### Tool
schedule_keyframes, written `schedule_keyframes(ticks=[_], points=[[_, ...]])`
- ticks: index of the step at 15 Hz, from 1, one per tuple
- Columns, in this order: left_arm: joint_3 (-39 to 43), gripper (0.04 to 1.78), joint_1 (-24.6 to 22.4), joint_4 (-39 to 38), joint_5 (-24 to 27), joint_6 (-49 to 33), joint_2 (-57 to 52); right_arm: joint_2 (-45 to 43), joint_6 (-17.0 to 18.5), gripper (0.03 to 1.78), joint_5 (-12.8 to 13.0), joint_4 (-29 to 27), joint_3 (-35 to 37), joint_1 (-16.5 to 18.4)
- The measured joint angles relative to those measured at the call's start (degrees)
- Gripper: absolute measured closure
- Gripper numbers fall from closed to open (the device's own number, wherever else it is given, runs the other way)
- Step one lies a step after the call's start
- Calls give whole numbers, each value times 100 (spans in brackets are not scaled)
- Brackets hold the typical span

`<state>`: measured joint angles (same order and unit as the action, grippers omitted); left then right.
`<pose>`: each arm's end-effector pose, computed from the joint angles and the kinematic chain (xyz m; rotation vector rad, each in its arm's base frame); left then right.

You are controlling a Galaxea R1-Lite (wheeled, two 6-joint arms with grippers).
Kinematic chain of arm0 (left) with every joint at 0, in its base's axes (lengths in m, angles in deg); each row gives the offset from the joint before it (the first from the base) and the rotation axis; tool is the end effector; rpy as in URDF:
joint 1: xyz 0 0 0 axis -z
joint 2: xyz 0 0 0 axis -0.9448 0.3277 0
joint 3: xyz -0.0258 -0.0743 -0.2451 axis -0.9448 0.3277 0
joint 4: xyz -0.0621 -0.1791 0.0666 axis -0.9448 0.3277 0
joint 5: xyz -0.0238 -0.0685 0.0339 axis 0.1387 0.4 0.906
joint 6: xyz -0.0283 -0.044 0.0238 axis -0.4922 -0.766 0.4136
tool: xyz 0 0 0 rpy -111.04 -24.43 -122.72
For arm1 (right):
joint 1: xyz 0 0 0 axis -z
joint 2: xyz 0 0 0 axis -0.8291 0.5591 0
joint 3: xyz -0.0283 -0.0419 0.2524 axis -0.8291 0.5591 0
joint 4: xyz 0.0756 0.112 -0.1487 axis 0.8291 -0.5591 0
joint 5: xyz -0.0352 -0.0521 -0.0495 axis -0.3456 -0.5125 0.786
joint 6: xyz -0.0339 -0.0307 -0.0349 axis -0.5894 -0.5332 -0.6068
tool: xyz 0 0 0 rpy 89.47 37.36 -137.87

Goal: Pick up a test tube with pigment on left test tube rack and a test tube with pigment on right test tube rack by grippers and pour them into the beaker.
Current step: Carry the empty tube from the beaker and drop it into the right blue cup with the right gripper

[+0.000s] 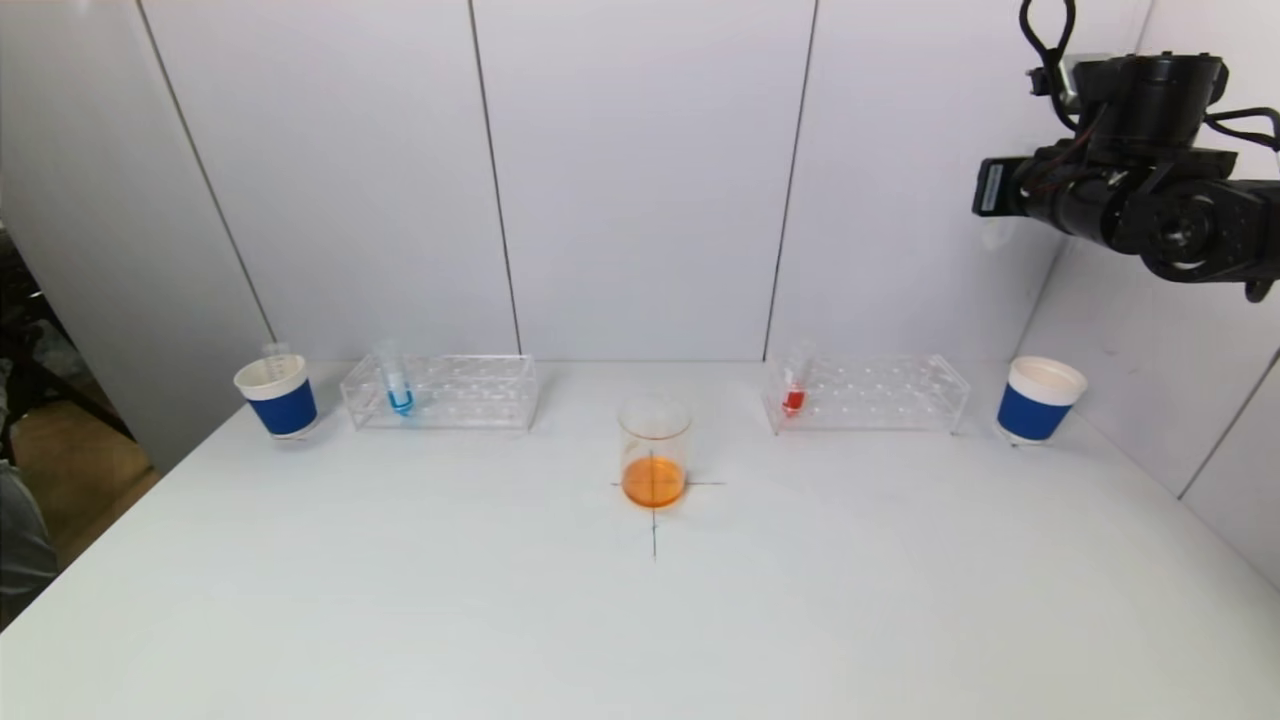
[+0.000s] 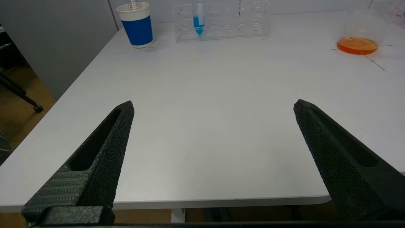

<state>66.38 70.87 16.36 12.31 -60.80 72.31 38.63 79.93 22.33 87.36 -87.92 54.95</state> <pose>0.0665 0.0001 0.0753 0.0428 0.0017 0.0008 0.4549 -0.0029 0.2219 -0.0458 0.0930 -0.1778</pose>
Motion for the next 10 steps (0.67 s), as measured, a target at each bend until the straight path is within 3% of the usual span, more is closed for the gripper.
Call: schedule_keyframes(ticks=[5, 10], points=[[0, 6, 0, 0, 0, -2, 0, -72, 79, 128, -69, 83, 344, 595], [0, 6, 0, 0, 5, -2, 0, -46, 238, 128, -347, 116, 573, 1056]])
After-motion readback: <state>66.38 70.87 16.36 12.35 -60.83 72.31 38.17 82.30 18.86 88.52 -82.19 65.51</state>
